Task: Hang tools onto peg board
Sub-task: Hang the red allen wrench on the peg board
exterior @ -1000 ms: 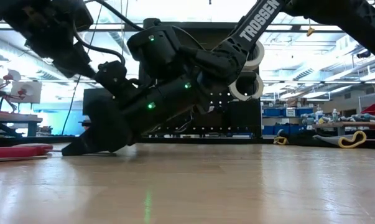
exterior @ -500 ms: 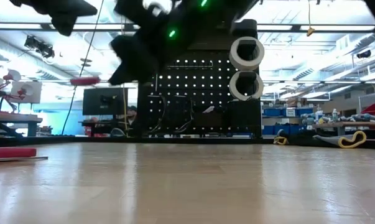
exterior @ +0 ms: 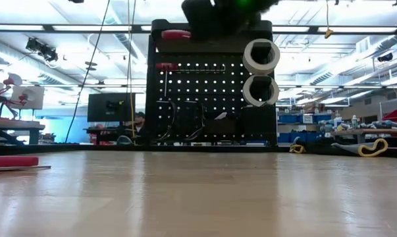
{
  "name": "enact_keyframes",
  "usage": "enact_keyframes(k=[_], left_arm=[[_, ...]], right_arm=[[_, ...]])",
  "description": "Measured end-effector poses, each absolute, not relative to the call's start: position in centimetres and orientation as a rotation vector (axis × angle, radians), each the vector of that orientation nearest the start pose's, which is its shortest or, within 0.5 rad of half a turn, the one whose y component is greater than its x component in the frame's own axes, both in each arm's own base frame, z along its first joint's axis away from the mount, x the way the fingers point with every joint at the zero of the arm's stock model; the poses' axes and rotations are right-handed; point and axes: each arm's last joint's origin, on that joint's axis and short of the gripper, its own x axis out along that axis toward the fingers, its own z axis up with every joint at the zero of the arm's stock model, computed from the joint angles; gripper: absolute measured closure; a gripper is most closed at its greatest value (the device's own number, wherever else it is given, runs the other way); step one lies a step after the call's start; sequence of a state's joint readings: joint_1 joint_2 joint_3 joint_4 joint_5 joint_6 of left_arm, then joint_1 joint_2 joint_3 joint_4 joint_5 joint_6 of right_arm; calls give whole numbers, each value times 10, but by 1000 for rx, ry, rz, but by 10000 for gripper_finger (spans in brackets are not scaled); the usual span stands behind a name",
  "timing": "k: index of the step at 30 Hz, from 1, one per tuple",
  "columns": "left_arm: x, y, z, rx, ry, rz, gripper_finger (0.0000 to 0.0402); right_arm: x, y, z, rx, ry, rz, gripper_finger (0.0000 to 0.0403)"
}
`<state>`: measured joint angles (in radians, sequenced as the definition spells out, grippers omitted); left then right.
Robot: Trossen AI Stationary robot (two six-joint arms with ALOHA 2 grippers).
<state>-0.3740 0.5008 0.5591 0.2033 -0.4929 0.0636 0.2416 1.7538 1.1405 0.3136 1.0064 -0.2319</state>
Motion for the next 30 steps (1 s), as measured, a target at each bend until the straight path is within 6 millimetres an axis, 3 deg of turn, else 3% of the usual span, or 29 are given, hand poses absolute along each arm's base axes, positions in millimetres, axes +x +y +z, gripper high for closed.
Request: enact_keyframes(k=[3, 8, 10, 15, 21, 26, 30], left_arm=[[125, -32, 326, -152, -224, 190, 392], [146, -38, 311, -174, -121, 304, 390], [152, -39, 306, -176, -86, 320, 385], [157, -35, 301, -223, -60, 344, 360], [161, -25, 293, -421, -23, 354, 302], [171, -20, 287, -545, 46, 187, 265], [183, -17, 277, -600, 104, 193, 252]], right_arm=[[373, 54, 235, -361, 260, -769, 396], [380, 43, 227, -383, 172, -751, 396], [384, 47, 220, -439, 186, -724, 396], [383, 62, 226, -511, 179, -686, 396], [380, 78, 226, -681, 223, -629, 396], [382, 80, 225, -670, 191, -533, 396], [383, 81, 224, -621, 161, -477, 396]])
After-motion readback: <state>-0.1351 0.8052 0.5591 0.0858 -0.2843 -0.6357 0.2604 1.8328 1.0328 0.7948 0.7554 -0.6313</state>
